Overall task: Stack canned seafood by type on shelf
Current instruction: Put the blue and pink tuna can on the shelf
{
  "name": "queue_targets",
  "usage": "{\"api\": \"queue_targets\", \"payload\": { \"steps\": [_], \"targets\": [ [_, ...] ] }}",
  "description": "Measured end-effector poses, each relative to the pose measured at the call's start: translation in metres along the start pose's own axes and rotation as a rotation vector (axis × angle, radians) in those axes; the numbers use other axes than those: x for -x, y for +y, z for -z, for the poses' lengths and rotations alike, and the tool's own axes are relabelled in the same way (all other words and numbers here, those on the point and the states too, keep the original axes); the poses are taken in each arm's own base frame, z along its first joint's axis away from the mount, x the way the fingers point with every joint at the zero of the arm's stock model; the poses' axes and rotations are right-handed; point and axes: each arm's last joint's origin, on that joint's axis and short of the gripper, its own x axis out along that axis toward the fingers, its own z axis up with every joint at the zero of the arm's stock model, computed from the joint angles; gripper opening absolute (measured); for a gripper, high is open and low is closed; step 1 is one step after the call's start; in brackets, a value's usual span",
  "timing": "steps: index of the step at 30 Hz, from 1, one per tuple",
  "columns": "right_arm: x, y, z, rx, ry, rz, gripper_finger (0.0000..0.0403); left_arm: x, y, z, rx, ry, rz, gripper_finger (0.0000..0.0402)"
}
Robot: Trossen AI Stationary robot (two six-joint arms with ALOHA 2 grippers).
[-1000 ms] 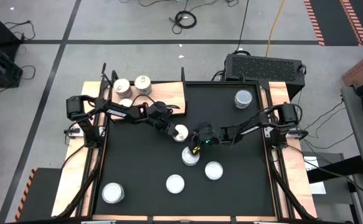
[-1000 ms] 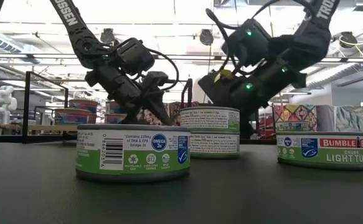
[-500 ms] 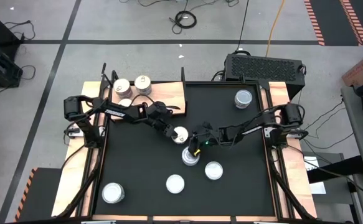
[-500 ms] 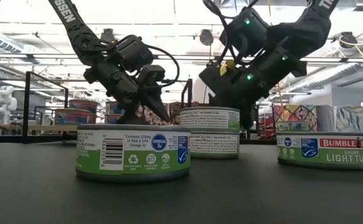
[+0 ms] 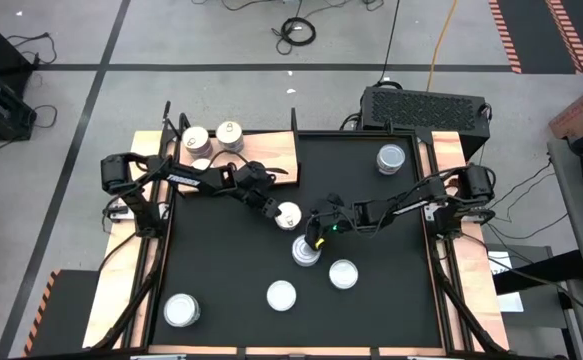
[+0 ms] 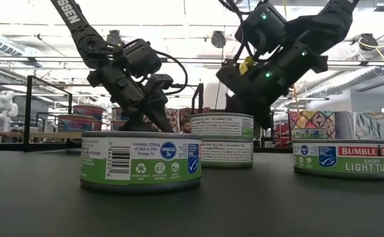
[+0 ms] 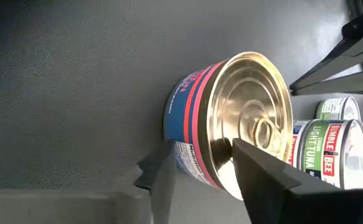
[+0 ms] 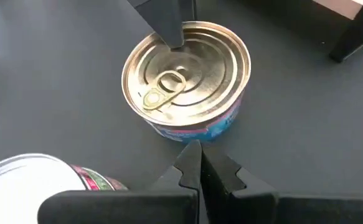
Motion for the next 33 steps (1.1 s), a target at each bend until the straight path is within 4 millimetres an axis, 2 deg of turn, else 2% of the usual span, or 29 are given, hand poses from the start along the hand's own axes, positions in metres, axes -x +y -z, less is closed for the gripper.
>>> {"api": "queue_targets", "payload": {
  "steps": [15, 24, 33],
  "targets": [
    [0.006, 0.001, -0.004, 0.008, -0.014, -0.004, 0.0, 0.001, 0.0, -0.001, 0.0, -0.009, -0.005, 0.0011],
    [0.006, 0.001, -0.004, 0.013, -0.008, -0.004, 0.0, 0.002, -0.001, -0.001, 0.024, -0.002, 0.011, 0.0005],
    [0.006, 0.001, -0.004, 0.012, -0.007, -0.006, 0.0, 0.026, -0.016, -0.002, 0.004, -0.023, 0.06, 0.0004]
  ]
}}
